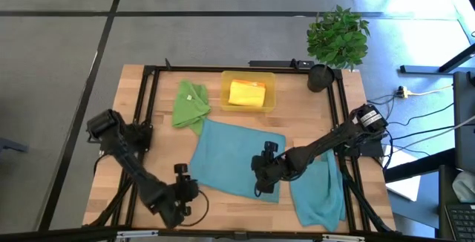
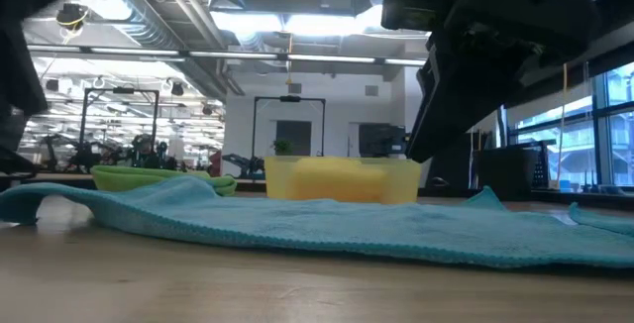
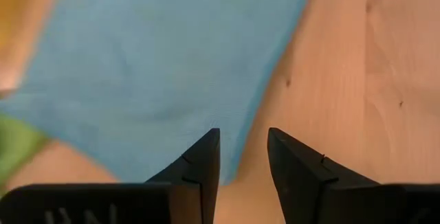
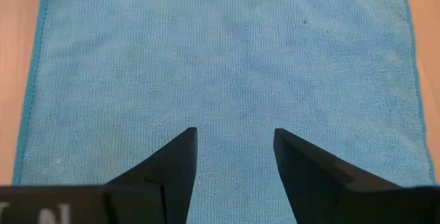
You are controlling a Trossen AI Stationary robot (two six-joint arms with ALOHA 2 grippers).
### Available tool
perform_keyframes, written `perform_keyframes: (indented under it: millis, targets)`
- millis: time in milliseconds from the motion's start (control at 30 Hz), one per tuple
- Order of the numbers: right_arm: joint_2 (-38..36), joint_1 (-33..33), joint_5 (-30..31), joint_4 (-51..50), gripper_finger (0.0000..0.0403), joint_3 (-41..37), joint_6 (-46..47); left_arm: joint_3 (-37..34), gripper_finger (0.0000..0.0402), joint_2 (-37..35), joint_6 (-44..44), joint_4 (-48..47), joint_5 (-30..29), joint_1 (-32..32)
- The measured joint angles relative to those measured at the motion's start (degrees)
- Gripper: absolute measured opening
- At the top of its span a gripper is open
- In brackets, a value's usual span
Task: Fold microfiber towels
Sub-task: Fold the top blue microfiber cloth
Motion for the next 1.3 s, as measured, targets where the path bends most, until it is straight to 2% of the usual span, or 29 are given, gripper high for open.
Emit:
perform_keyframes:
  millis: [67, 167, 267, 433, 767, 1000, 1300]
  targets:
    - [0.0, 0.0, 0.0, 0.0, 0.0194, 0.0, -0.2, 3.2, 0.0112, 0.6, -5.1, -7.5, -2.5, -1.8]
    - [0.0, 0.0, 0.0, 0.0, 0.0194, 0.0, -0.2, 3.1, 0.0112, 0.9, -12.7, -10.5, -3.0, -3.5]
    - [0.0, 0.0, 0.2, 0.1, 0.0194, 0.0, -0.3, -0.3, 0.0115, 0.9, -16.6, -5.2, -1.9, -4.3]
    - [0.0, 0.0, 1.2, 0.2, 0.0194, 0.0, -0.5, -5.2, 0.0141, 1.0, -16.4, 4.8, 0.2, -4.2]
    - [0.0, -0.7, 1.9, 0.3, 0.0194, 0.0, -0.5, -9.1, 0.0223, 1.4, -21.8, 7.2, 1.8, 0.4]
    - [0.0, -0.6, 2.0, 0.3, 0.0194, 0.0, -0.5, -9.1, 0.0238, 2.0, -23.3, 7.5, 1.9, 3.0]
    - [0.0, -0.7, 1.9, 0.2, 0.0194, 0.0, -0.5, -9.1, 0.0233, 2.0, -33.8, -5.3, 3.4, 3.0]
